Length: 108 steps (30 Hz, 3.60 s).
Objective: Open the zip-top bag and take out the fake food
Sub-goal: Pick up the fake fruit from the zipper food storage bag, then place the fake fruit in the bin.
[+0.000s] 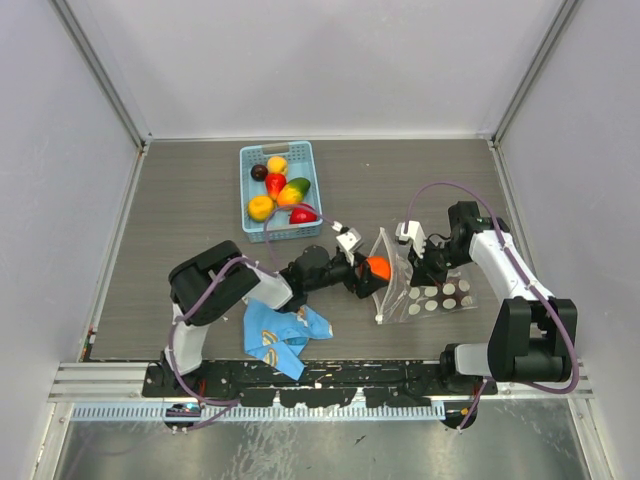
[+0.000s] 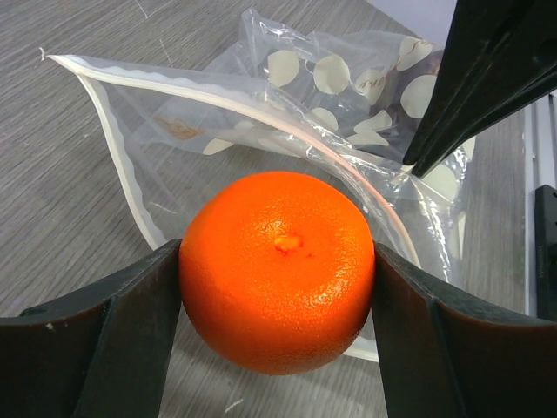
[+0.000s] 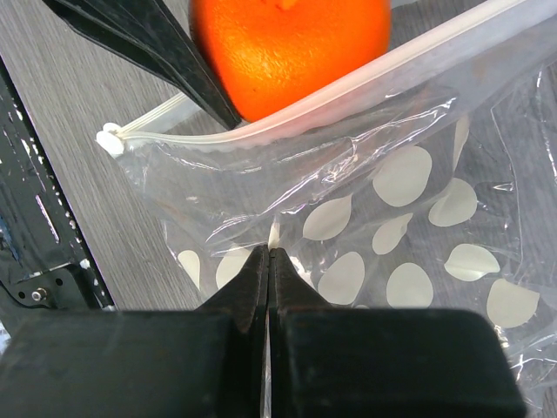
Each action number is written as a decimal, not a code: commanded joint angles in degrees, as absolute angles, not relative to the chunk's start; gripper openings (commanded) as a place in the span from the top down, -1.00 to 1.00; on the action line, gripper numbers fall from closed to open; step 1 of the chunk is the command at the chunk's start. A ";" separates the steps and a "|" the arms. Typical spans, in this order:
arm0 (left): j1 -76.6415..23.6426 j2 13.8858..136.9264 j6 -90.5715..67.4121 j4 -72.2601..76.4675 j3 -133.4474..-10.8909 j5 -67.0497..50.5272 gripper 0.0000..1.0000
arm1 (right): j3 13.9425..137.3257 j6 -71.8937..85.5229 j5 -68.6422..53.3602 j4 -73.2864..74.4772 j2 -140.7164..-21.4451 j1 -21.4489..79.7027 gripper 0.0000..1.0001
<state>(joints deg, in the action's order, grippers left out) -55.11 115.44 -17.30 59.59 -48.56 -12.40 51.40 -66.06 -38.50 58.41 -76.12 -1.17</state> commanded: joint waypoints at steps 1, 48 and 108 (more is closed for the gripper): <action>-54.19 110.09 -20.38 60.99 -47.24 -13.62 1.00 | 53.00 -66.35 -38.85 58.42 -75.03 -0.98 0.98; -37.44 80.35 -16.80 3.57 -54.86 9.60 1.00 | 53.29 -66.09 -38.86 58.43 -76.57 -0.97 0.97; -31.71 81.33 -33.01 23.06 -45.71 -33.98 -0.44 | 56.51 -65.78 -41.60 60.58 -71.39 -1.84 -0.02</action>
